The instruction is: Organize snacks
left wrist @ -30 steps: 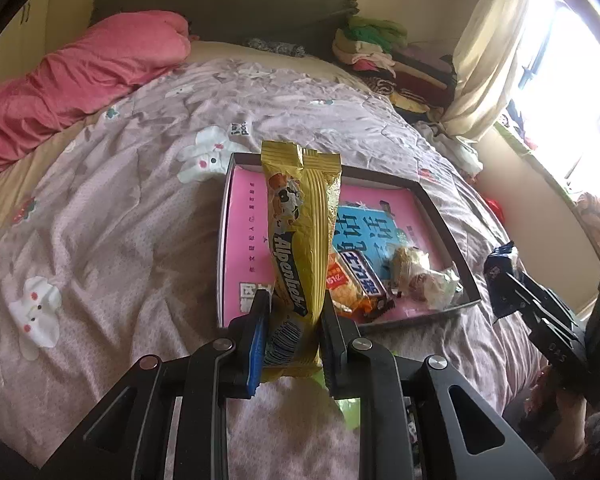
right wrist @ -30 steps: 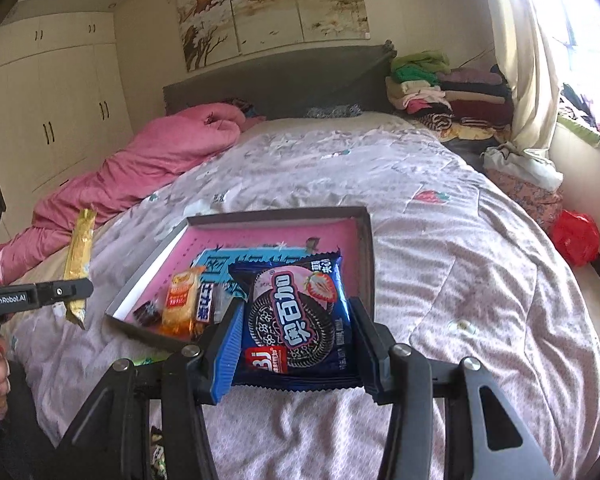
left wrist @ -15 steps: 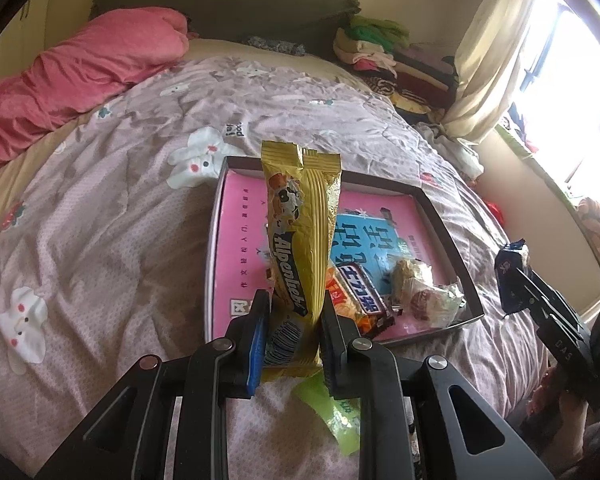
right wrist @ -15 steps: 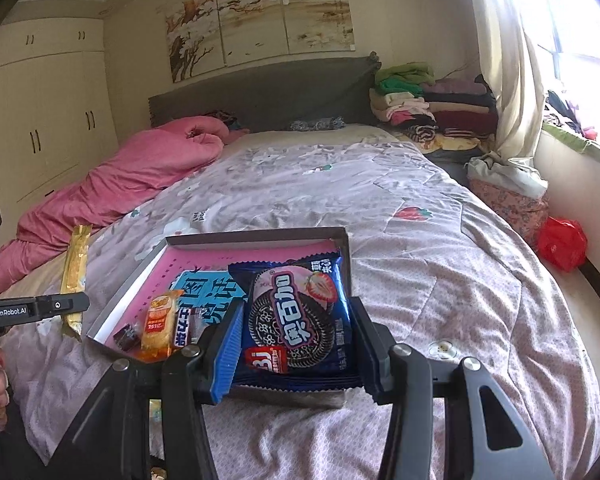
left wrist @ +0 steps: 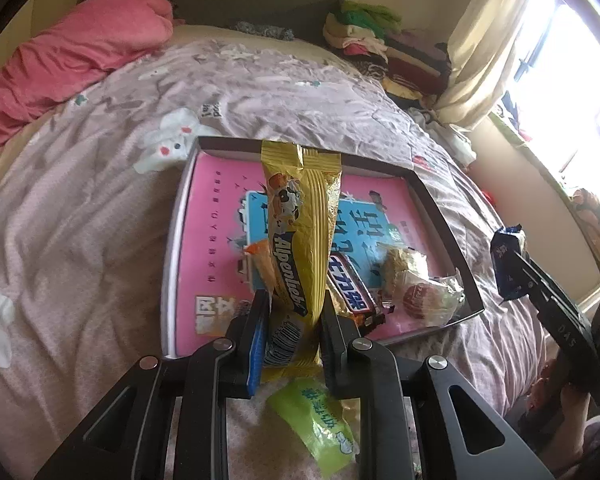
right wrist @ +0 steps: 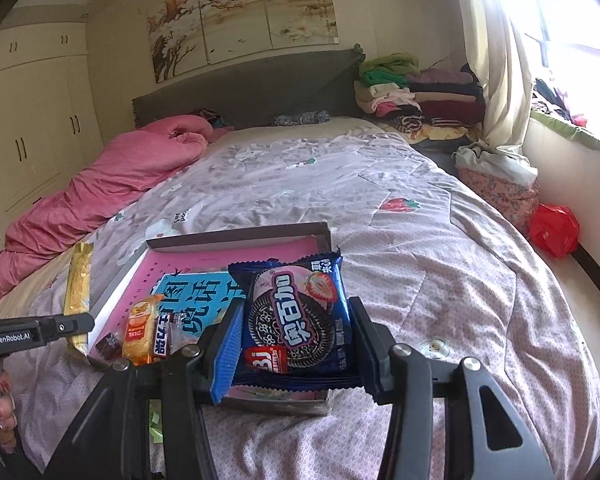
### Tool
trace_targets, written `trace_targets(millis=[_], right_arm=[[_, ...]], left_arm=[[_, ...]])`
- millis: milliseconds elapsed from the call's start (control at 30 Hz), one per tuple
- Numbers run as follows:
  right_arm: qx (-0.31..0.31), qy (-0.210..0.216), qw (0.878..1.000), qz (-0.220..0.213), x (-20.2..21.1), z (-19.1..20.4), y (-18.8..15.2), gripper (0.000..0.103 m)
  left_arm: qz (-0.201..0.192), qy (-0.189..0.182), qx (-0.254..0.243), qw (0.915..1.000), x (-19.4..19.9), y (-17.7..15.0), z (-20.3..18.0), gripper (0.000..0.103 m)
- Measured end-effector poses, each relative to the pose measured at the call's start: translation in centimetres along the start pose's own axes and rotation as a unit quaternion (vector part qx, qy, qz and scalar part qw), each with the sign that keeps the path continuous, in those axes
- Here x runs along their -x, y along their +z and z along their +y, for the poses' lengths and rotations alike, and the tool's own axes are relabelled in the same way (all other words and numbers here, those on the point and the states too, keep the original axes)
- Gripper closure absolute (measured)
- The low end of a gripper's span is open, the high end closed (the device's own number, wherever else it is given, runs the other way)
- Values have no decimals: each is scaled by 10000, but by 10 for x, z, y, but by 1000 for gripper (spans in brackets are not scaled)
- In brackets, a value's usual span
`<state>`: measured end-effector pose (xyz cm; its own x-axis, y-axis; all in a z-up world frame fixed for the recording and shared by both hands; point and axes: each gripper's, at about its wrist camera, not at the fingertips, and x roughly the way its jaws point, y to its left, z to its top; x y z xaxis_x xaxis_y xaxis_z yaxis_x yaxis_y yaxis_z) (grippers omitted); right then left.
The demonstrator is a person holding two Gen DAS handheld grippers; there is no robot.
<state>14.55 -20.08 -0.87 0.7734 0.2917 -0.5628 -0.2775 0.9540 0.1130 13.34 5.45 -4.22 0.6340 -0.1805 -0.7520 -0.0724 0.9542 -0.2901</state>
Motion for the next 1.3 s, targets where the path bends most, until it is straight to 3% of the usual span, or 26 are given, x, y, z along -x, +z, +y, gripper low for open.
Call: trace_targets(millis=[633,1300], right_arm=[[-190,-77,9988,455,-42,-3,3,53],[-216,231,9961,821,-74,22,-3,53]], left_arm=[[219,94,31,9997,-22,-1,4,79],[202,212,85,9995,-28,0,12,79]])
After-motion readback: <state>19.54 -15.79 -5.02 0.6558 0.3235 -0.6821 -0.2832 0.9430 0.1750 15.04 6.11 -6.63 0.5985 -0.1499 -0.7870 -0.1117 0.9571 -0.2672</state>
